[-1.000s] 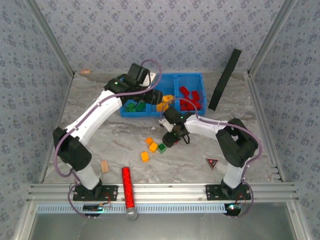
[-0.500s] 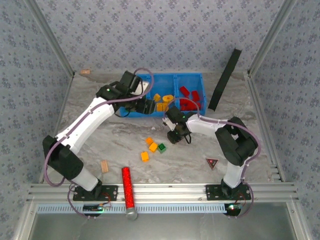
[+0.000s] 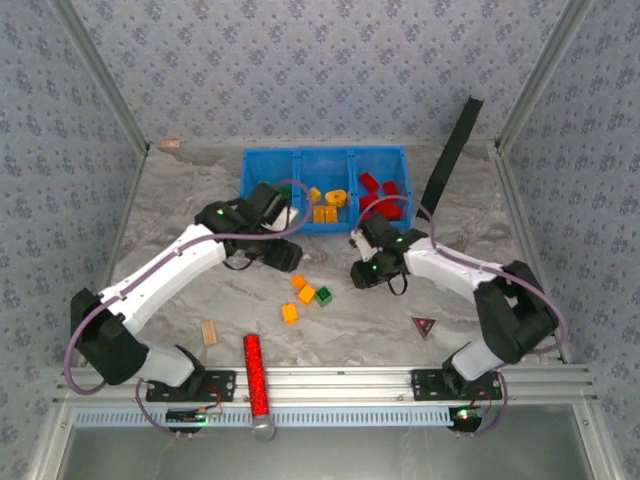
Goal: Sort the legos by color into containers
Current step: Pick up the lego from the center of the table, then place the lego in the container.
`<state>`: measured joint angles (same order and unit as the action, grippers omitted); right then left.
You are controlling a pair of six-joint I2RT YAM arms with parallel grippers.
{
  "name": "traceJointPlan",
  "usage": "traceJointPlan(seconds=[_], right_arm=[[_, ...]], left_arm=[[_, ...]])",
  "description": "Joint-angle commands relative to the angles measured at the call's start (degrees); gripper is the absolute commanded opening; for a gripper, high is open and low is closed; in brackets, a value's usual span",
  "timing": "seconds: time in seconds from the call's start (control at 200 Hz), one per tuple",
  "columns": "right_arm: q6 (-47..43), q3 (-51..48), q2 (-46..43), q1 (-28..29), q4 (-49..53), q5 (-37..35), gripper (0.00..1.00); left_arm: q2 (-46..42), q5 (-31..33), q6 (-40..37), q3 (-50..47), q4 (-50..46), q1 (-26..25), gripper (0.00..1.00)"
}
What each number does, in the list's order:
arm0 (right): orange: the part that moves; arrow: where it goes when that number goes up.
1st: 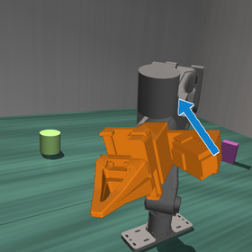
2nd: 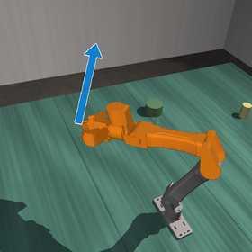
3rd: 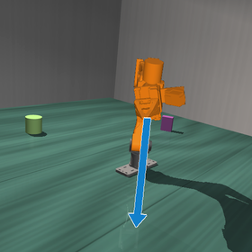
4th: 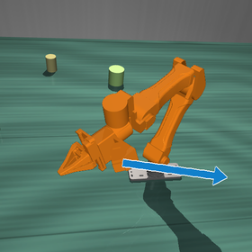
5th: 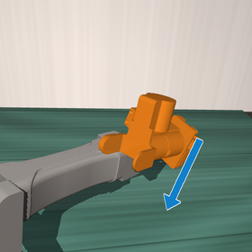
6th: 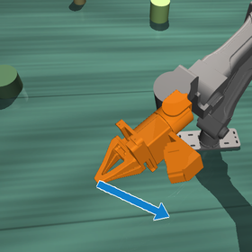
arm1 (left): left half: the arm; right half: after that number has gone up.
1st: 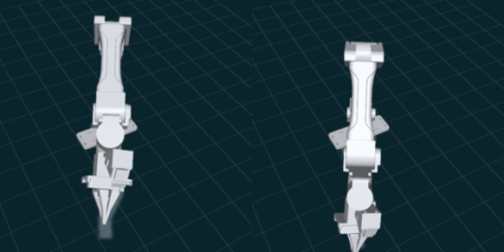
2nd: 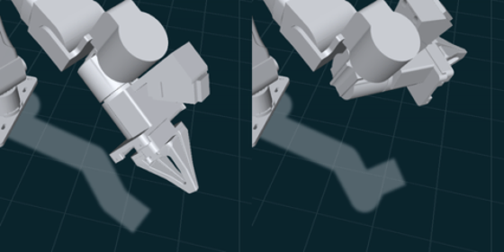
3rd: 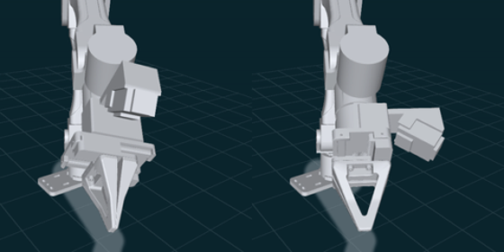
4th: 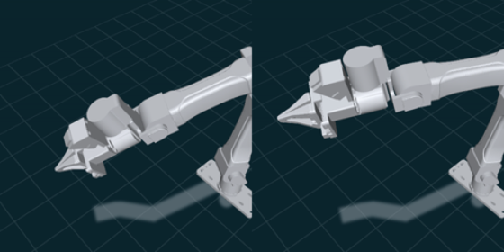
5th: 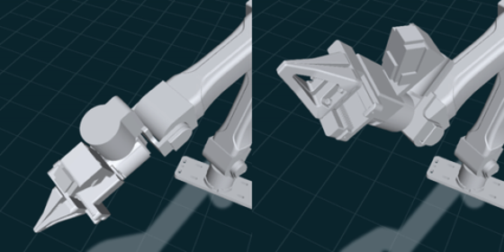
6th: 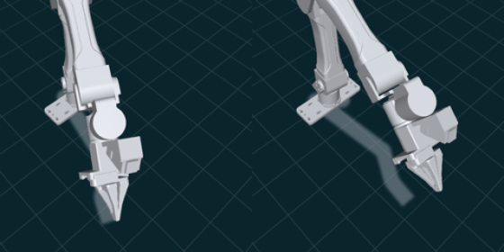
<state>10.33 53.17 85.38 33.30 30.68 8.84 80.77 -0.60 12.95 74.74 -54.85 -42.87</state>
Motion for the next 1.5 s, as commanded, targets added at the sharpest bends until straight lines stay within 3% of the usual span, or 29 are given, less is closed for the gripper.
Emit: traceJointPlan(seconds=[0.0,0.25,0.53,0.96,1.494], right_arm=[[3.8,1.1,-4.9,-3.4,5.2,0.5,0.28],[2.6,7.8,-6.6,-11.0,7.9,0.7,0.27],[-0.3,19.7,2.7,-15.1,6.8,1.8,0.27],[-4.1,38.3,21.9,-16.3,9.0,-1.2,0.27],[-5.4,44.7,31.3,-18.1,10.7,-0.5,0.34]], left_arm=[[1.3,-2.9,-2.2,-3.1,2.6,-4.1,0.71],[5.2,-4.0,-3.5,-4.7,8.5,-11.0,0.72],[13.1,0.1,-5.4,-2.4,11.4,-15.2,0.72],[21.2,2.9,-7.1,0.6,14.0,-16.3,0.71],[27.1,5.8,-4.0,0.2,15.6,-16.5,0.69]])
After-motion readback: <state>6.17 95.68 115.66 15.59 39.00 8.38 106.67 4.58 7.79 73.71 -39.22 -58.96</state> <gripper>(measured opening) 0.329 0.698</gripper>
